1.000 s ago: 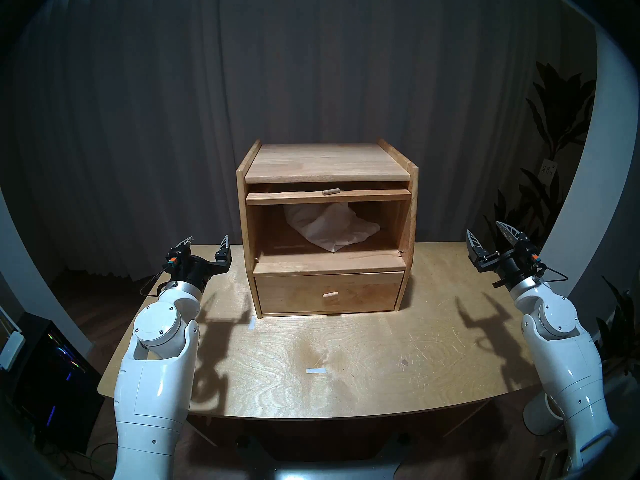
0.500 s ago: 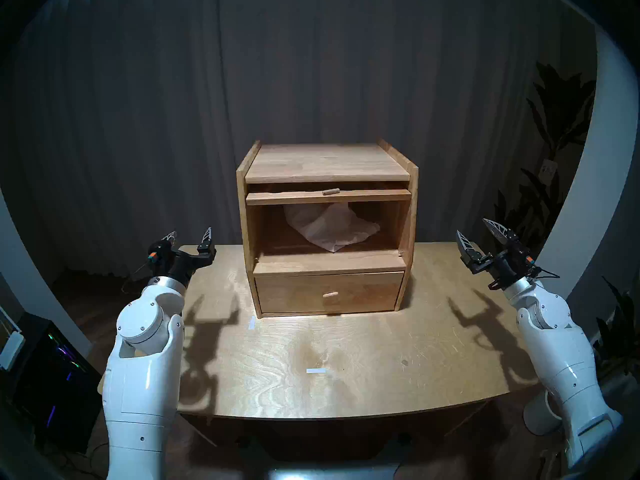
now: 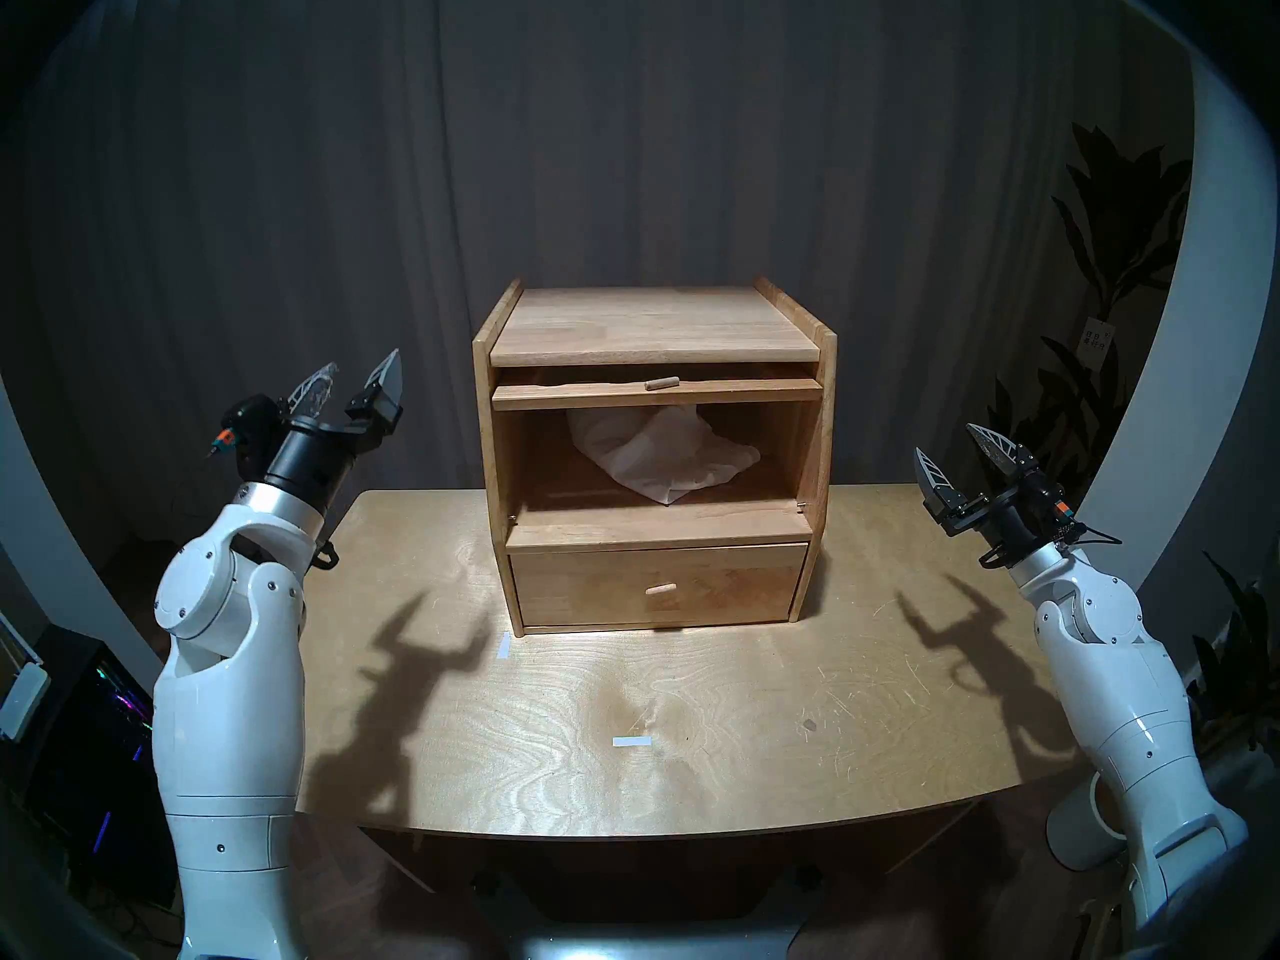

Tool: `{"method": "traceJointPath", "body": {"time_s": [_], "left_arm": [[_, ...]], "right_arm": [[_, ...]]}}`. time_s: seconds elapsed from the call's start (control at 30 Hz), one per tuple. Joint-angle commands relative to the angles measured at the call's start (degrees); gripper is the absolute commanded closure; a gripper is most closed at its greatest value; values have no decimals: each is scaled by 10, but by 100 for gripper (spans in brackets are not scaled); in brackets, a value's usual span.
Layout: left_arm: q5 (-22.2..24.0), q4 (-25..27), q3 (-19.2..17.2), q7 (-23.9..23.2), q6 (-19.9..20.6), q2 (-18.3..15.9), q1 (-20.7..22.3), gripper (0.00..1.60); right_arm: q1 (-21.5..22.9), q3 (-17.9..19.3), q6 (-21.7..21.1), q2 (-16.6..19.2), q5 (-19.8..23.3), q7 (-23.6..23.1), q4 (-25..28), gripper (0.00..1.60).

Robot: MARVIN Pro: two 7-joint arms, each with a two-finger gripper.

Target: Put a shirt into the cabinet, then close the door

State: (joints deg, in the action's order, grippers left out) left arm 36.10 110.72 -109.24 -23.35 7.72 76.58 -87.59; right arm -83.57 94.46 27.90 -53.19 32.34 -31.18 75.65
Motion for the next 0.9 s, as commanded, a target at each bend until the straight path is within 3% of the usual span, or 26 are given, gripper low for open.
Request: {"method": "traceJointPath", "body": {"time_s": [0.0, 0.3, 0.57, 0.67, 0.83, 0.87], "left_arm": [[-7, 47, 10, -56, -30, -56, 30, 0], [-121, 35, 35, -171, -129, -123, -11, 0], [-251, 38, 51, -235, -194, -170, -18, 0], [-300, 37, 57, -247, -223, -186, -19, 0], [-389, 47, 61, -221, -282, -172, -22, 0], [-411, 47, 58, -198, -287, -157, -25, 0]], "right_arm": [[21, 0, 8, -2, 4, -4, -3, 0], [31, -1, 13, -5, 7, -17, -16, 0], [37, -1, 17, -7, 8, -26, -24, 0], [41, -1, 20, -9, 10, -30, -28, 0], [46, -1, 24, -12, 12, -38, -35, 0], [48, -1, 26, -12, 12, -40, -37, 0]]}}
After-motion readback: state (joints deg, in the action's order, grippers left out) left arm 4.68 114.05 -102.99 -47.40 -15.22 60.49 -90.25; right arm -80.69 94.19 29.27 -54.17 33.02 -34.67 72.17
